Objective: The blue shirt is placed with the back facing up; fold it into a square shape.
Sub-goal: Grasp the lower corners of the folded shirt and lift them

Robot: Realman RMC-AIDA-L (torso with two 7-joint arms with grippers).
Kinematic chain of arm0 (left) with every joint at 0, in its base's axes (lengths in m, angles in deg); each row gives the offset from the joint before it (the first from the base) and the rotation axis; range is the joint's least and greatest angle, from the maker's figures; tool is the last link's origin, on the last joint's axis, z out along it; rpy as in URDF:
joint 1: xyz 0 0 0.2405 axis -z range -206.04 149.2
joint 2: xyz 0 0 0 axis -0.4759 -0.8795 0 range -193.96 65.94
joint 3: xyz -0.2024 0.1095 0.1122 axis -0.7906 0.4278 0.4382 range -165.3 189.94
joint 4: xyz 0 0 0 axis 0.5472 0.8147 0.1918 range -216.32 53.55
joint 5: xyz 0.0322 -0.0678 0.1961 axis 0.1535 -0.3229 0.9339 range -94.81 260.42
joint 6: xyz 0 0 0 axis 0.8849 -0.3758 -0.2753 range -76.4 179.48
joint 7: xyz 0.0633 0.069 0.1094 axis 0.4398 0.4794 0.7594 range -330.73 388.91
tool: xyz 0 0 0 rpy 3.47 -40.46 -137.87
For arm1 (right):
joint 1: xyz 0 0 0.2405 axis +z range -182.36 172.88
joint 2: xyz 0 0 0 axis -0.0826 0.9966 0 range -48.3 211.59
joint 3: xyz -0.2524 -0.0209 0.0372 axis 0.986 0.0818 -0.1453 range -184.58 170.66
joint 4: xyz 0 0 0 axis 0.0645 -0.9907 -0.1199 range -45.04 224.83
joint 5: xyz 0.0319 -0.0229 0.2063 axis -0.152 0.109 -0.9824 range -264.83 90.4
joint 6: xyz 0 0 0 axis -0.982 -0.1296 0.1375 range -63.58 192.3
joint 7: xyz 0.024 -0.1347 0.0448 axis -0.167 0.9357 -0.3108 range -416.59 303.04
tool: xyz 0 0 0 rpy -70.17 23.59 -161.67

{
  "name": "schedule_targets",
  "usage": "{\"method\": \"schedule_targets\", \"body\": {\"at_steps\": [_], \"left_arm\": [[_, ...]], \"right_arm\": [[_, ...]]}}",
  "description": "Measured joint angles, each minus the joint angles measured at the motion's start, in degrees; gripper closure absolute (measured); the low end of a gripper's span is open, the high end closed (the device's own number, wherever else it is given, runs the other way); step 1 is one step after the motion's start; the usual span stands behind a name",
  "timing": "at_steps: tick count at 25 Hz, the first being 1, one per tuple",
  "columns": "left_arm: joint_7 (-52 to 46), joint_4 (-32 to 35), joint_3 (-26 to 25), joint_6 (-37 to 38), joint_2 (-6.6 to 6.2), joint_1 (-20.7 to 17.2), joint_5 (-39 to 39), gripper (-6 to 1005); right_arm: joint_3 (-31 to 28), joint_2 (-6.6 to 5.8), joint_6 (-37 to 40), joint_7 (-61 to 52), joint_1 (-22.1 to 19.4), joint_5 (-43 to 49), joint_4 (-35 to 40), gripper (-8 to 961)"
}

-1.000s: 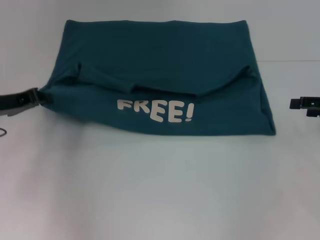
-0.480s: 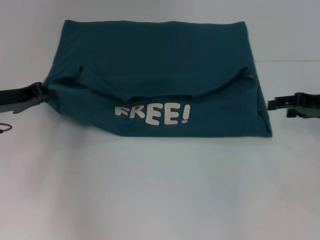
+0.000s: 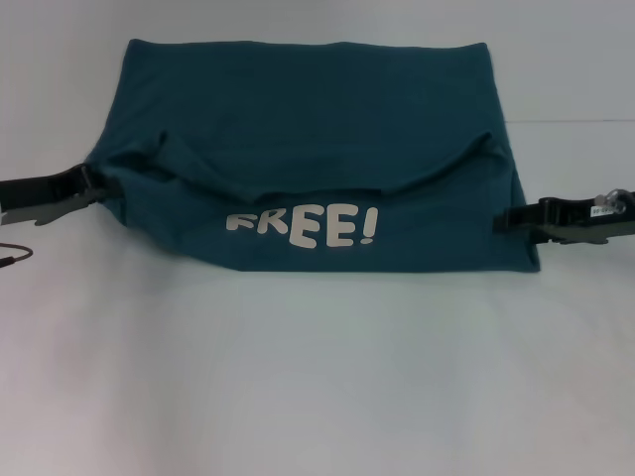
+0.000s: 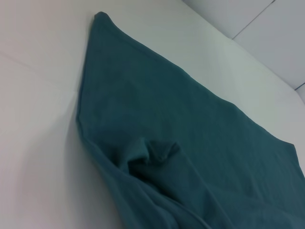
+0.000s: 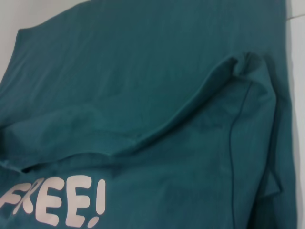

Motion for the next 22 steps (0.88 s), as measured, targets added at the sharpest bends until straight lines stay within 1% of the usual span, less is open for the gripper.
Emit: {"method": "schedule_targets", "body": {"at_steps": [2,10,12,17,22], "left_arm": [[0.0,0.0,0.0,0.0,0.04,0.0,0.0,965],[-0.2,0.0,0.0,0.1,0.4,0.0,0.0,965],[-0.2,0.0,0.0,0.1,0.52,0.0,0.0,965],[-0.2,0.0,0.0,0.1,0.64,0.0,0.0,964],[-0.2,0.0,0.0,0.1,0.64,0.0,0.0,964]], "right_arm": [[0.6,0.22,-0.4,0.1,0.1,0.0,-0.1,222],[5.8,1.96,-4.1,0.4,0.3,0.1,-0.2,248],[6.5,2.21,-4.8,0.4,0.3,0.1,-0.2,254],[6.9,2.53,-5.0,0.4,0.3,-0.1,-0.2,255],[6.5,2.58,-4.5,0.3,0.1,-0.3,0.2,253]]}}
